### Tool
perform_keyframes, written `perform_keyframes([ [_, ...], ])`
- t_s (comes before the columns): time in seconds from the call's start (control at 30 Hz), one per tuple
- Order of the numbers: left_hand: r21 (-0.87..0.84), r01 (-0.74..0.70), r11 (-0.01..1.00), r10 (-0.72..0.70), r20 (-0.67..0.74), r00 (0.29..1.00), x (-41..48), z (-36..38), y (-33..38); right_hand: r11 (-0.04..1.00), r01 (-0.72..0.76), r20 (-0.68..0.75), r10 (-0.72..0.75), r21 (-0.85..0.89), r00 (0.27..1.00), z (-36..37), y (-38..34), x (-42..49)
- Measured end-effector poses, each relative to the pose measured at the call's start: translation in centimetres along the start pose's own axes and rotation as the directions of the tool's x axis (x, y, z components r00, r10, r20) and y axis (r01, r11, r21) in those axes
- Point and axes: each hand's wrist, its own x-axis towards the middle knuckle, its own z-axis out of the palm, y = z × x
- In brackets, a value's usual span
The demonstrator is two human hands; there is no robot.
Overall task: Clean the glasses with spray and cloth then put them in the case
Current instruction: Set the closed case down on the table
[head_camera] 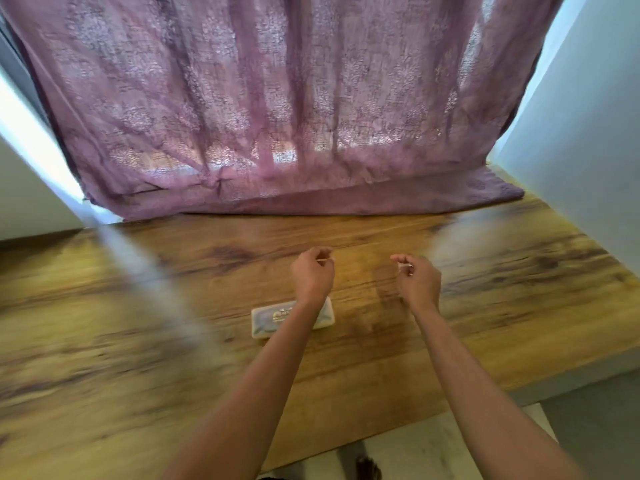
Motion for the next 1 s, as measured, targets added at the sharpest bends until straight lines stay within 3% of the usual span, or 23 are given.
perform_keyframes([
  [0.17,0.067,0.121,0.990,-0.131,0.179,0.975,0.7,5.9,1.7,0.983,0.175,0.182,-0.163,-0.054,0.970,-1.7,3.3,3.0],
  [0.3,0.141,0.175,0.974,-0.210,0.287,0.935,1.1,9.8,1.9,0.948,0.297,0.442,-0.219,-0.116,0.870,-2.3,6.2,5.1],
  [0.4,0.136,0.254,0.958,-0.286,0.334,0.898,1.5,12.2,1.7,0.923,0.377,0.524,-0.281,-0.083,0.804,-2.4,7.5,6.1],
  [0.73,-0.026,0.497,0.867,-0.451,0.383,0.806,1.7,15.0,1.2,0.854,0.512,0.521,-0.398,-0.089,0.755,-2.2,8.5,7.1],
  [0.9,-0.100,0.513,0.853,-0.436,0.406,0.803,1.6,13.1,0.9,0.849,0.526,0.497,-0.435,-0.052,0.751,-2.2,9.2,7.0],
  [1.0,-0.229,0.480,0.847,-0.361,0.415,0.835,1.4,11.2,1.0,0.876,0.473,0.429,-0.464,0.094,0.775,-1.9,8.6,6.6],
])
